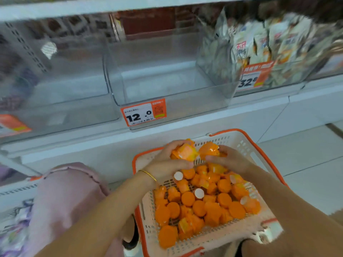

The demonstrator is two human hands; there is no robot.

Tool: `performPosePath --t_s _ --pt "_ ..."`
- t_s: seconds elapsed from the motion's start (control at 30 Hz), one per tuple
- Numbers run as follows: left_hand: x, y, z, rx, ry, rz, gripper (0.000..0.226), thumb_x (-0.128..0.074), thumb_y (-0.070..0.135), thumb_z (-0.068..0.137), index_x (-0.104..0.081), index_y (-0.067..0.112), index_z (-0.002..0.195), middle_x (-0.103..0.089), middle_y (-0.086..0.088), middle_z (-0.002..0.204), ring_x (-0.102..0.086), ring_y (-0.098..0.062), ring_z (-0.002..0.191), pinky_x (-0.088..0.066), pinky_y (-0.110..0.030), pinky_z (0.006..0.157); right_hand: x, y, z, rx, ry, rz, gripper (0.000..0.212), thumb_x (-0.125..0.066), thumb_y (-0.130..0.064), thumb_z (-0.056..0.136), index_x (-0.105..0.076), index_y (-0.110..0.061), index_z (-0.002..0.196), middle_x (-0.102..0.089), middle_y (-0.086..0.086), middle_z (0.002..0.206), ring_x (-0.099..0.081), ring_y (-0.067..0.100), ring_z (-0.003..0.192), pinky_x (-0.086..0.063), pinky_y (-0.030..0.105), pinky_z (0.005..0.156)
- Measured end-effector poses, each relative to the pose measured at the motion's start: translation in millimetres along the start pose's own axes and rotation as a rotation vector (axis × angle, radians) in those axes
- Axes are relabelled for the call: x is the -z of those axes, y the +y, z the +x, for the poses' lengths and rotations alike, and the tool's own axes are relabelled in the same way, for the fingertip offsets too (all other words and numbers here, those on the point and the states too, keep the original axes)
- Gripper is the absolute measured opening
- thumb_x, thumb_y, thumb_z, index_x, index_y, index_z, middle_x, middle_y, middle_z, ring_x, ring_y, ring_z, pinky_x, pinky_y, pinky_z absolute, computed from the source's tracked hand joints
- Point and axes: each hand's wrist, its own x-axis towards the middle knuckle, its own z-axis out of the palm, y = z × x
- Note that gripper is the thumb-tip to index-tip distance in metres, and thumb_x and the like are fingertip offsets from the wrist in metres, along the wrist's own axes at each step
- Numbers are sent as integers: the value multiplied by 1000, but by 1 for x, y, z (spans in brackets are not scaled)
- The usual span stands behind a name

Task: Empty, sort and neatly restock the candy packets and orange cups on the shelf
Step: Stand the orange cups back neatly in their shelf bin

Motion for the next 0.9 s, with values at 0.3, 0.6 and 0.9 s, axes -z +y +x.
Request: performPosePath --t_s 0.3,0.6,0.9 --pt "49 164 8 -412 91 322 63 -81 21 52 -54 39 105 -54 5 114 -55 0 95 -46 -18 84 88 -183 -31 420 164 -58 15 -68 -33 81 -58 -23 85 -55 -1 77 -53 13 67 -42 21 57" --pt "96 165 116 2 41 1053 78 -79 24 60 -46 22 130 -32 -7 132 -33 -21 126 -26 -9 87 64 -247 125 307 -51 -961 41 -67 -59 76 -47 -23 81 -44 -5 81 -42 17 87 -33 28 65" --pt "111 164 124 205 -186 1231 73 -73 19 76 -37 36 137 -8 -4 147 -25 -22 136 -32 -21 104 50 -229 164 154 -283 -1073 46 -53 -63 84 -48 -23 105 -45 3 99 -48 21 91 -42 31 75"
